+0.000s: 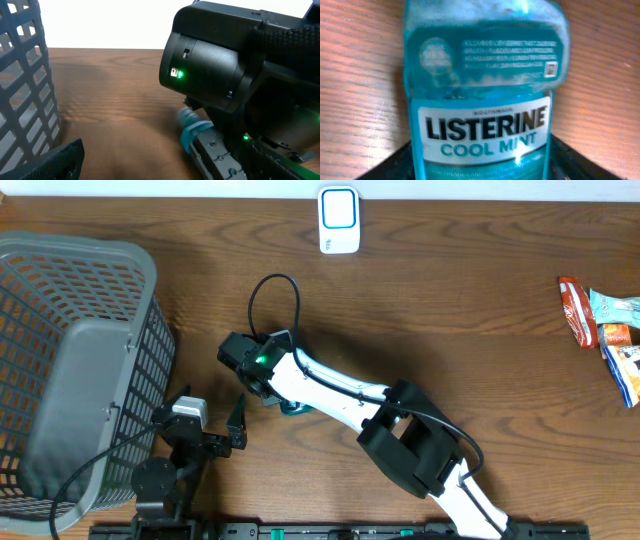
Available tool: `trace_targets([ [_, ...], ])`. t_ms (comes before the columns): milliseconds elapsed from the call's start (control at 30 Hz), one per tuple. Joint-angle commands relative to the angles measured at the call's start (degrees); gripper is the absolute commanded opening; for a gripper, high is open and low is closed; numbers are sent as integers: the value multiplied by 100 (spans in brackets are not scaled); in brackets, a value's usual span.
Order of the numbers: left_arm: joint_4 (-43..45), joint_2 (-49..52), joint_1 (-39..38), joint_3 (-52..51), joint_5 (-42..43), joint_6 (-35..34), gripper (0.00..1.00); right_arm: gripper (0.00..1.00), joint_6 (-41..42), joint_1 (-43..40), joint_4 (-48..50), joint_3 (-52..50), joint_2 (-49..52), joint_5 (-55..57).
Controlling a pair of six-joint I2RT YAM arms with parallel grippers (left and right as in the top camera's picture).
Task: Scan the item barcode
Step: 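Reach the right gripper to the Listerine bottle and grasp it, then lift the Listerine bottle and hold it before the white scanner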
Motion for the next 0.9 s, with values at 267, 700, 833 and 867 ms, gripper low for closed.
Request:
trace_targets([
  [267,-120,-11,24,-105,33,35,98,35,-1744,-730,-247,-7,-31,-1891],
  [700,-120,-11,24,-105,33,35,98,38,-2396,-1574,-404,-7,-313,-2092],
  [833,-120,-11,24,-105,31,35,98,39,-2391,-1530,-380,0,-337,-1644],
  [867,-118,-11,24,-105,31,35,98,41,-2391,-1510,-363,0,-337,-1543],
])
